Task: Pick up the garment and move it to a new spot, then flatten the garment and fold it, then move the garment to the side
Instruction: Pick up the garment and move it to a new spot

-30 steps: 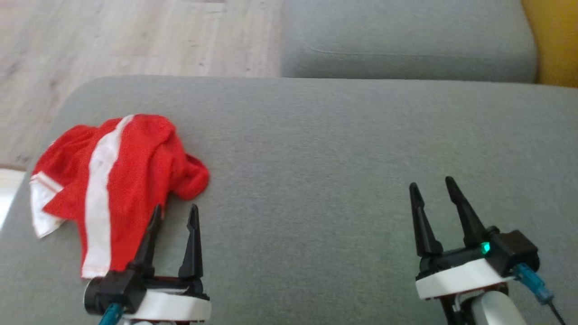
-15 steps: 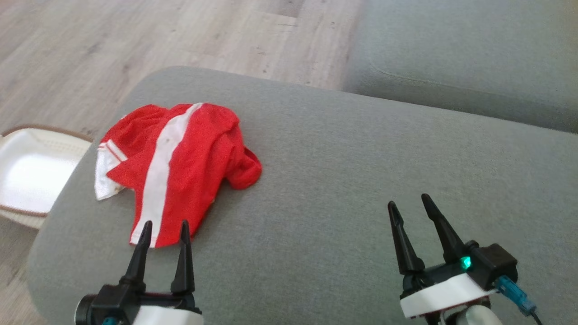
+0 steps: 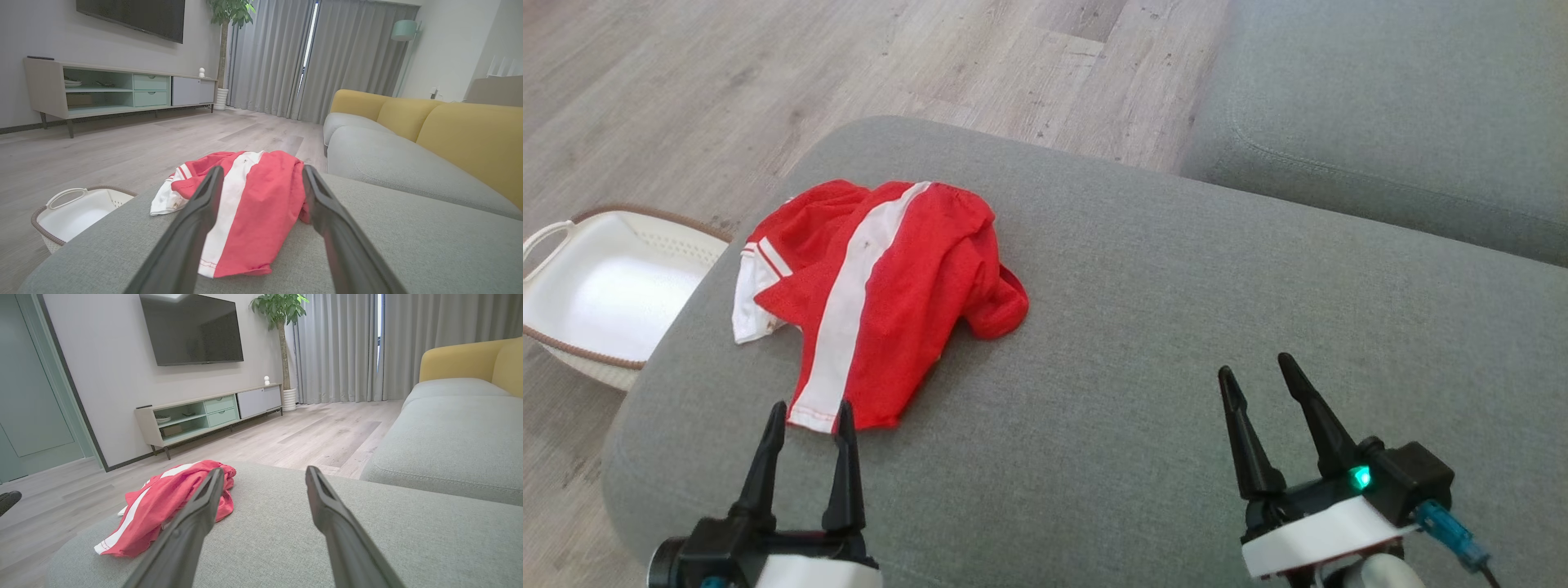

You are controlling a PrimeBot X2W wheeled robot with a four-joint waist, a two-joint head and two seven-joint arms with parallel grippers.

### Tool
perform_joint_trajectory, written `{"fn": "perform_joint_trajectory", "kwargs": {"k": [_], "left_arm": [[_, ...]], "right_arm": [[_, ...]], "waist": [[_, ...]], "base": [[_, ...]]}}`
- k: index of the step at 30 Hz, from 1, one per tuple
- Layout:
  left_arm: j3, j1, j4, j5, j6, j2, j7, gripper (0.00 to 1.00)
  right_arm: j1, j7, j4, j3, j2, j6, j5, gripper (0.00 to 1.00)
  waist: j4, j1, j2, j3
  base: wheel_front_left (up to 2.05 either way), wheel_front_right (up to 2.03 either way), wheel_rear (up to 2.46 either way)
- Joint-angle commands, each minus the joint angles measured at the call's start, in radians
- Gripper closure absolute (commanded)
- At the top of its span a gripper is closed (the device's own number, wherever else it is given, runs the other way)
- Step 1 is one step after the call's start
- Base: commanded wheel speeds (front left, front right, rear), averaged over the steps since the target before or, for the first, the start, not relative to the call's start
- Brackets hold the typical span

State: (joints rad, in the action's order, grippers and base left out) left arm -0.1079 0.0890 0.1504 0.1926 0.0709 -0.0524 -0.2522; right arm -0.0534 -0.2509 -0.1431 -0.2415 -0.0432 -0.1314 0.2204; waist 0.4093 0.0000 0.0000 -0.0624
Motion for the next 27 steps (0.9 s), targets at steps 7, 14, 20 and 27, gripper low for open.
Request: {"fn": "perform_joint_trajectory", "kwargs": {"k": [7, 14, 20, 27], "left_arm": [[0.051, -0.046, -0.050, 0.003, -0.002, 0.002, -0.010, 0.00], [0.125, -0.144, -0.040, -0.024, 0.022, -0.010, -0.010, 0.00], [0.147, -0.323, 0.096, -0.042, 0.050, -0.116, -0.010, 0.00], [-0.026, -0.617, 0.359, 0.050, 0.059, -0.286, 0.163, 0.00]], "right_arm": [[0.036, -0.011, 0.039, -0.006, -0.007, 0.001, -0.010, 0.00], [0.080, -0.011, 0.056, 0.020, -0.007, 0.001, -0.056, 0.00], [0.129, -0.011, 0.103, 0.065, -0.007, 0.001, -0.103, 0.00], [0.164, -0.011, 0.144, 0.102, -0.007, 0.001, -0.146, 0.00]], "waist": [[-0.027, 0.0000, 0.0000, 0.049], [-0.074, 0.0000, 0.0000, 0.165], [-0.126, 0.0000, 0.0000, 0.280], [-0.169, 0.0000, 0.0000, 0.376]], "base": [[0.00, 0.00, 0.00], [0.00, 0.00, 0.00], [0.00, 0.00, 0.00], [0.00, 0.00, 0.00]]}}
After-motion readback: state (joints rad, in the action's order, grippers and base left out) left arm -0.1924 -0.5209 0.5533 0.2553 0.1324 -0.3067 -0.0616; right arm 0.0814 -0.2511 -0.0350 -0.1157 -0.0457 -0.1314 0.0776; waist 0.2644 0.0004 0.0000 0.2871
